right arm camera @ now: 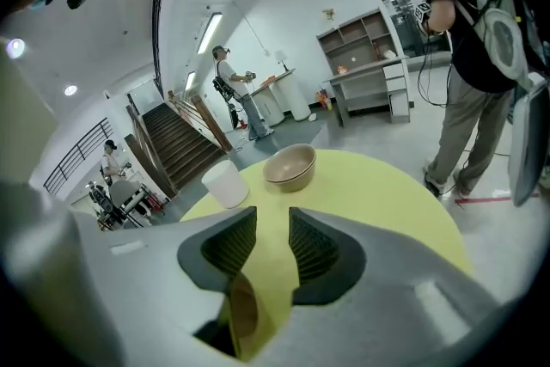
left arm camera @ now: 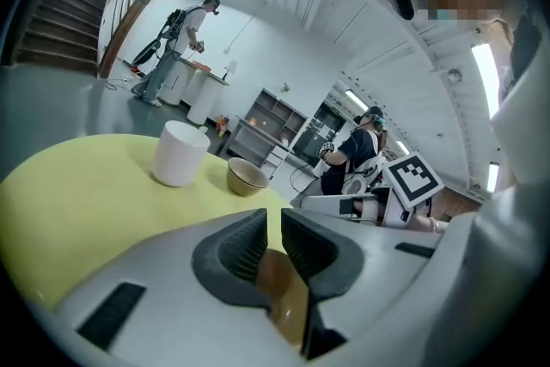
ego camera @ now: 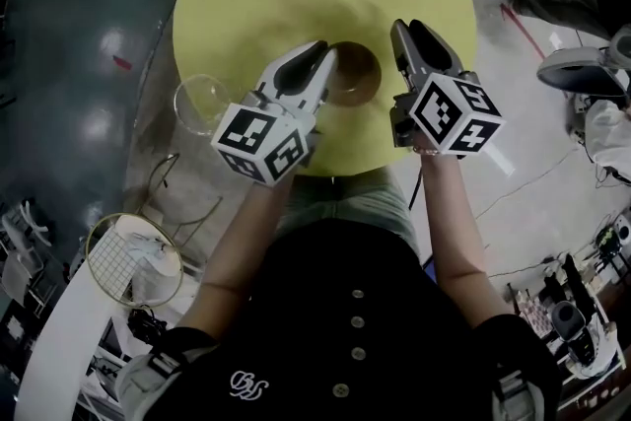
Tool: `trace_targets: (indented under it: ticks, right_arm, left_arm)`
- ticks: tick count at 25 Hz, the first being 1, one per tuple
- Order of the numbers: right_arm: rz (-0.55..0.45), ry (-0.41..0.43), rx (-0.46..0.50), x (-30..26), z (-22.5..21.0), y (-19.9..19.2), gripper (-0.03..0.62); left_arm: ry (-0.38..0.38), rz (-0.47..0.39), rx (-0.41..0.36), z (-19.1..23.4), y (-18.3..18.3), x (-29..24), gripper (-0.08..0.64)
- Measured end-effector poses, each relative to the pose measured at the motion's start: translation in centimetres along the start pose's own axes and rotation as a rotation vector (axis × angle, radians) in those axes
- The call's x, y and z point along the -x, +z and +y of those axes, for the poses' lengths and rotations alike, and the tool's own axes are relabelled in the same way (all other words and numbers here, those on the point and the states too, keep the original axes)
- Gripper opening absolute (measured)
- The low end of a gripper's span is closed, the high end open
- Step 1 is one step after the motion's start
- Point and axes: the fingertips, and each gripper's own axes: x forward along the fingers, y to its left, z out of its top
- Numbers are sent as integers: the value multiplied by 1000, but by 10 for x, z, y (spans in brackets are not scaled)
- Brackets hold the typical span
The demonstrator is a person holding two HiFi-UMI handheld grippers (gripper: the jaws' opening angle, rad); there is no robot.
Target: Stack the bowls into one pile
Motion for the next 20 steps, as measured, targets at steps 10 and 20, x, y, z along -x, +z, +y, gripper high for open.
trace_targets:
  ticks: [10,20]
  right_arm:
    - [71,-13,-11,20,15,-58,106]
    - [112,-30,-22,22,20,-86,106]
  left_arm:
    - [-35,28,6,-5,-20,20,40]
    - [-74,59,7,-7,-31,24,40]
